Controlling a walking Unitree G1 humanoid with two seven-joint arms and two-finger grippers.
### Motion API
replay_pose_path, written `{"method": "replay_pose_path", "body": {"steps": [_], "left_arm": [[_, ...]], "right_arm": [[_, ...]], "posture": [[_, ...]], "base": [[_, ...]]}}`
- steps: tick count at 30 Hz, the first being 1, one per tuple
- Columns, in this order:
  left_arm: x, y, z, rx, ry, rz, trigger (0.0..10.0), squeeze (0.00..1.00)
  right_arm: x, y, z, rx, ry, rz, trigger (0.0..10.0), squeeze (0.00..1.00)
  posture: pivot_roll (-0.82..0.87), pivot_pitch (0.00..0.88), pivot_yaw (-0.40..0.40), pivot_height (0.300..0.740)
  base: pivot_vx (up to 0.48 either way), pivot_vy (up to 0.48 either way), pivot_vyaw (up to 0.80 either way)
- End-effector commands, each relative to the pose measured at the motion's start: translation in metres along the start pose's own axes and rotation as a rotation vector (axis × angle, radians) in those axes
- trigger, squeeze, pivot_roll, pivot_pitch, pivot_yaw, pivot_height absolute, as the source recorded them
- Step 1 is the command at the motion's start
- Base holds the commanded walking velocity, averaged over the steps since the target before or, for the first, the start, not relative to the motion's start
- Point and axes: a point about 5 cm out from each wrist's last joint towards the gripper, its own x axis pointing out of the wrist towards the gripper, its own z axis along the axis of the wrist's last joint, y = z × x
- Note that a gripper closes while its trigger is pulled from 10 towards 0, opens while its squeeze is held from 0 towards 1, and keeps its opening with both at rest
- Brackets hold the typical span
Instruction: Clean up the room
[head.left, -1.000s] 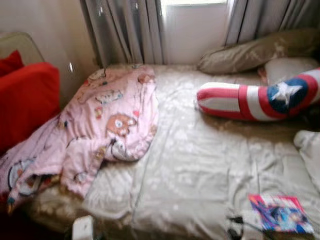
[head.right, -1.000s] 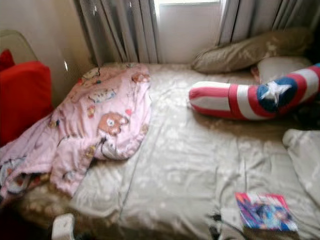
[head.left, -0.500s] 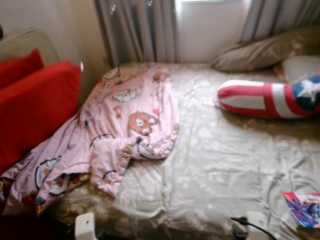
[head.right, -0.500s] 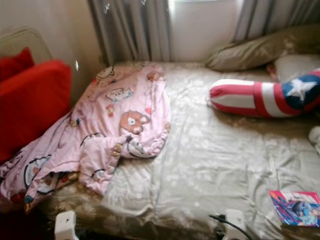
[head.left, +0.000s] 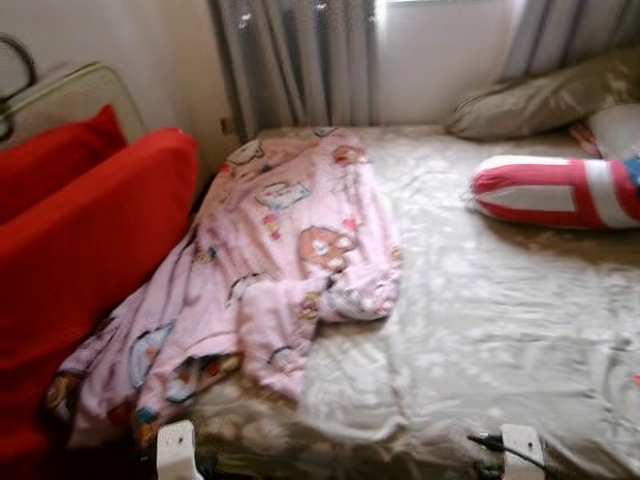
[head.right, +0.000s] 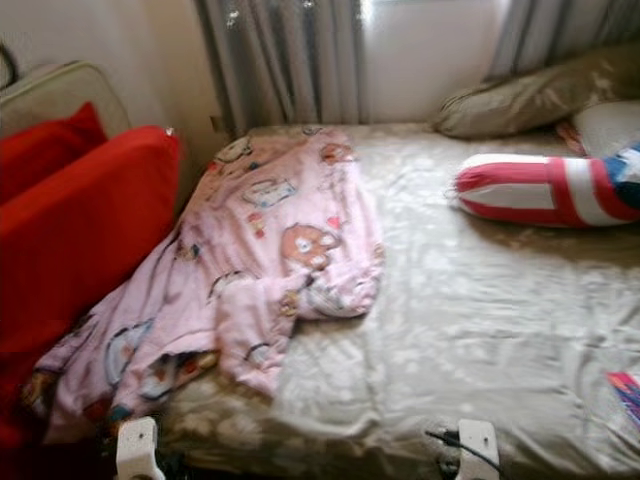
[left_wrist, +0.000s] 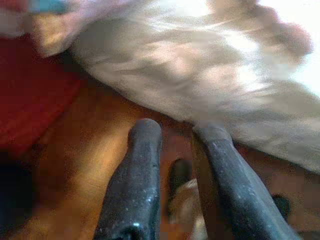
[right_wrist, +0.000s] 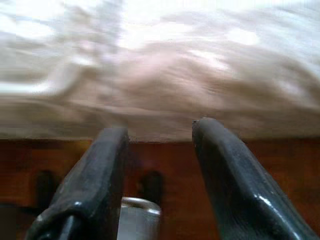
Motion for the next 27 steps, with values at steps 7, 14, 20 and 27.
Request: {"method": "replay_pose_path", "body": {"steps": [7,14,20,27], "left_arm": [[0.0007,-0.0026,0.0013,0.012,-0.003,-0.005,10.0,0.00],[0.0002,-0.0024,0.0005,0.022,-0.005,-0.006,10.0,0.00],[0.0000,-0.0030,-0.0004,0.022,-0.004,-0.008,10.0,0.00],[0.0000,-0.0038,-0.0006,0.014,-0.007,-0.014,10.0,0.00]], "right_arm": [[-0.0020,-0.0055,-0.0053,0.003,0.014,-0.012,10.0,0.00],[-0.0023,-0.0050,-0.0070,0.004,0.017,-0.009,10.0,0.00],[-0.0025,-0.0051,-0.0079,0.003,0.020,-0.007,10.0,0.00],[-0.0025,-0.0049,-0.0077,-0.017,0.019,0.002,10.0,0.00]], "posture": [[0.02,0.000,0.071,0.740],[0.02,0.000,0.074,0.740],[0.02,0.000,0.074,0.740],[0.02,0.000,0.073,0.740]], "base": [[0.000,0.480,0.00],[0.000,0.112,0.00],[0.000,0.000,0.00],[0.000,0.000,0.12]]}}
